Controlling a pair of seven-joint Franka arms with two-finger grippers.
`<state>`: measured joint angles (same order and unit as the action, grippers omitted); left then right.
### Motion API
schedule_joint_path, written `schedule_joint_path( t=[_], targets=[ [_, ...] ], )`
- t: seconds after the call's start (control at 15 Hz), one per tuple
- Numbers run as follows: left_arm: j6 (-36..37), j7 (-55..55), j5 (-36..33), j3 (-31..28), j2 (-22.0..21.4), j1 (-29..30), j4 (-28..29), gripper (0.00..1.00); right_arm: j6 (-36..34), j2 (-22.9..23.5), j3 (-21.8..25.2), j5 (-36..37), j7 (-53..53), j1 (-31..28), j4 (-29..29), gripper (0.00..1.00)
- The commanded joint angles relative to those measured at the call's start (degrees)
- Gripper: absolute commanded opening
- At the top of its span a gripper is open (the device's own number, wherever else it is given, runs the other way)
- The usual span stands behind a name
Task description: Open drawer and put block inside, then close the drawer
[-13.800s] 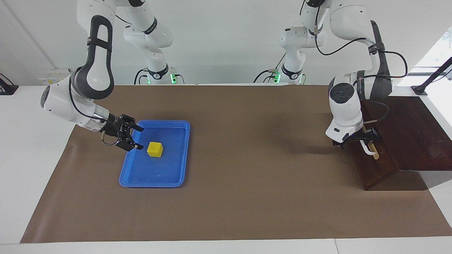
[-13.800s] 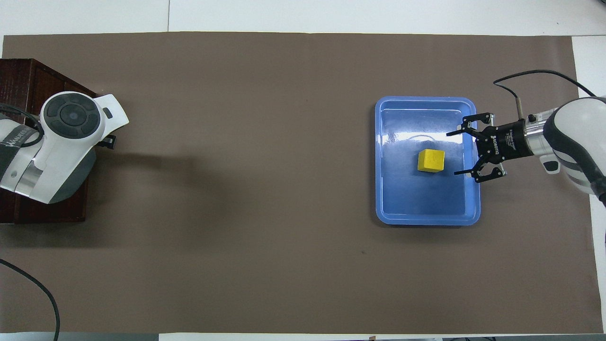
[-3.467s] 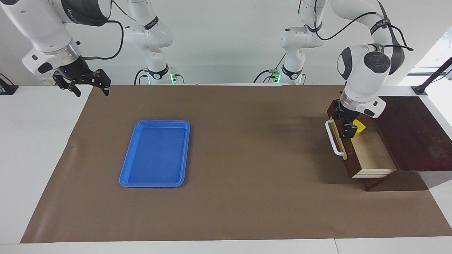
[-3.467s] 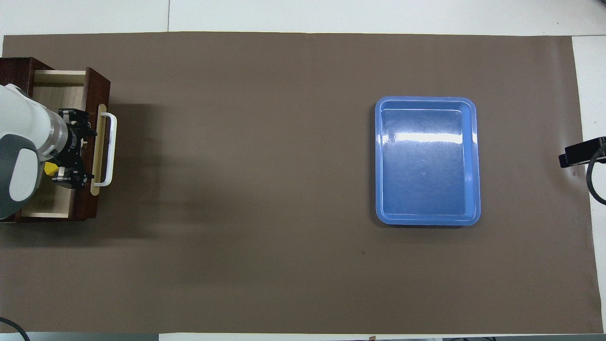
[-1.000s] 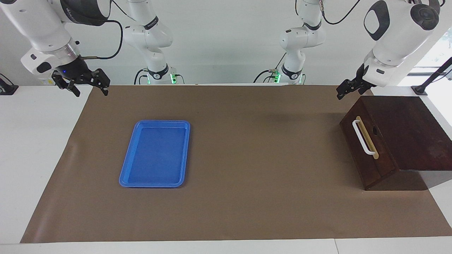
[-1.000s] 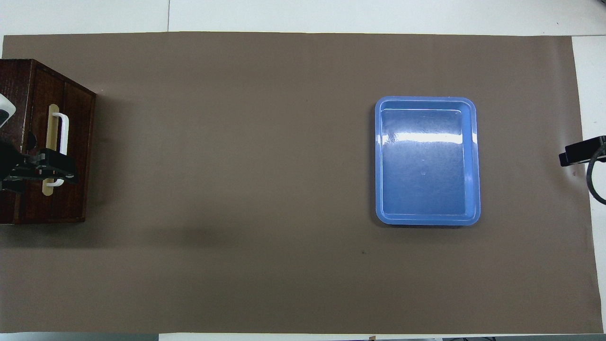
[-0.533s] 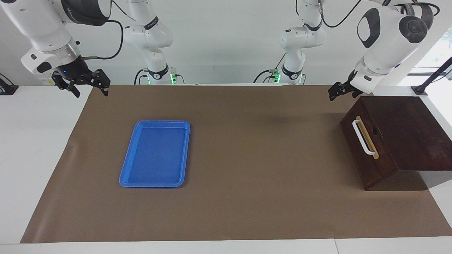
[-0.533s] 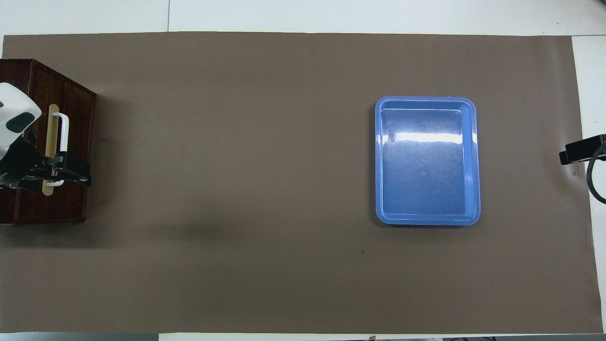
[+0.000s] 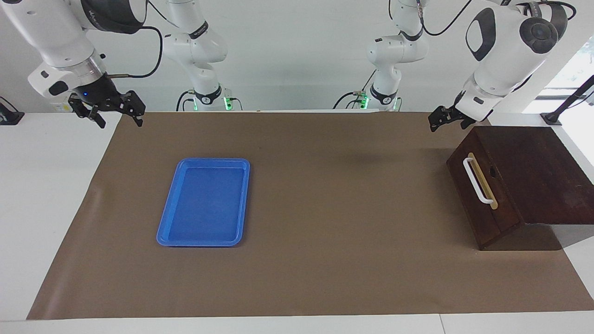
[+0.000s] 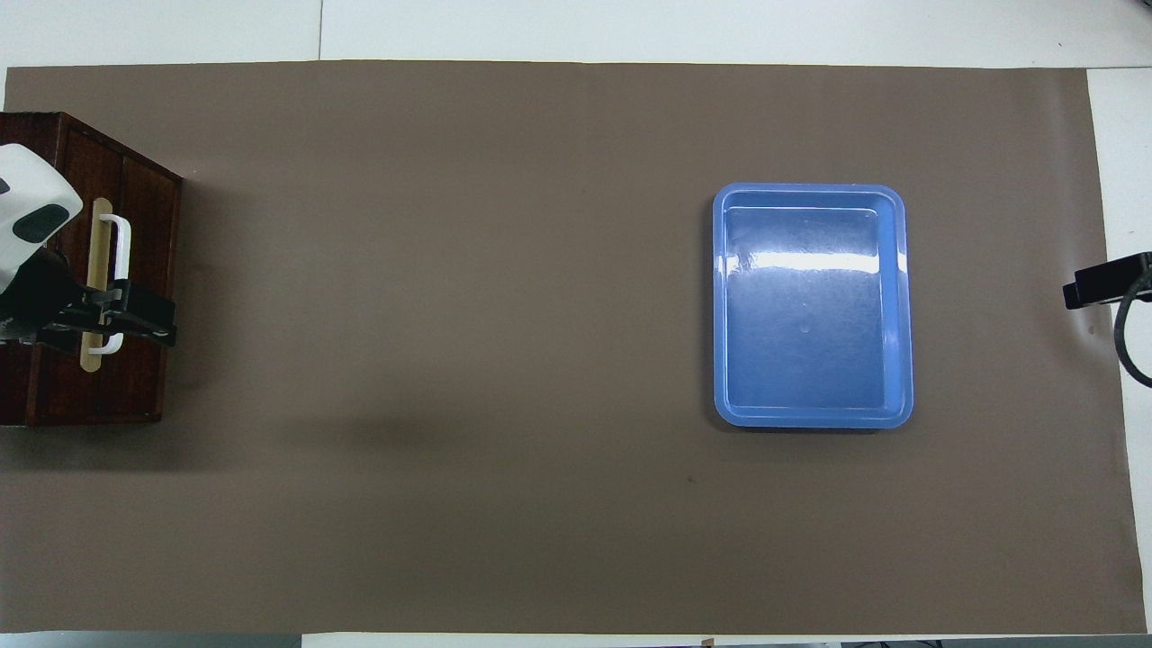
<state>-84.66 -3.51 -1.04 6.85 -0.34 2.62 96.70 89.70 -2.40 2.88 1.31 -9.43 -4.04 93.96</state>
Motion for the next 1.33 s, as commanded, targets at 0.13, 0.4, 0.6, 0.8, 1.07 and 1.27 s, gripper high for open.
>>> schedule_joint_path(
  t=[0.13, 0.4, 0.6, 0.8, 1.07, 1.27],
  targets=[
    [2.39, 0.7, -0.98, -0.61, 2.28, -1.47, -3.01, 1.0, 0.65, -0.42, -0.24, -0.26, 0.63, 1.04, 0.87, 1.0],
    [2.31, 0.78, -0.89, -0.96, 2.01, -2.62, -3.1, 1.0, 0.73, -0.68, -0.24, -0.17, 0.72, 1.14, 1.58, 1.0],
    [2.13, 0.78, -0.89, -0.96, 1.93, -2.62, -3.19, 1.0, 0.82, -0.51, -0.24, -0.26, 0.37, 0.88, 1.22, 1.0],
    [1.69, 0.87, -0.89, -0.96, 1.66, -2.44, -3.19, 1.0, 0.91, -0.59, -0.24, -0.26, 0.46, 0.17, 1.31, 1.0],
    [1.43, 0.87, -0.81, -0.96, 1.75, -2.35, -3.27, 1.0, 0.82, -0.5, 0.37, -0.35, 0.28, -1.41, 0.96, 1.0],
    [1.34, 0.78, -0.72, -0.96, 1.57, -2.18, -3.19, 1.0, 0.91, -0.42, 0.37, -0.35, 0.28, -1.67, 0.96, 1.0]
  ],
)
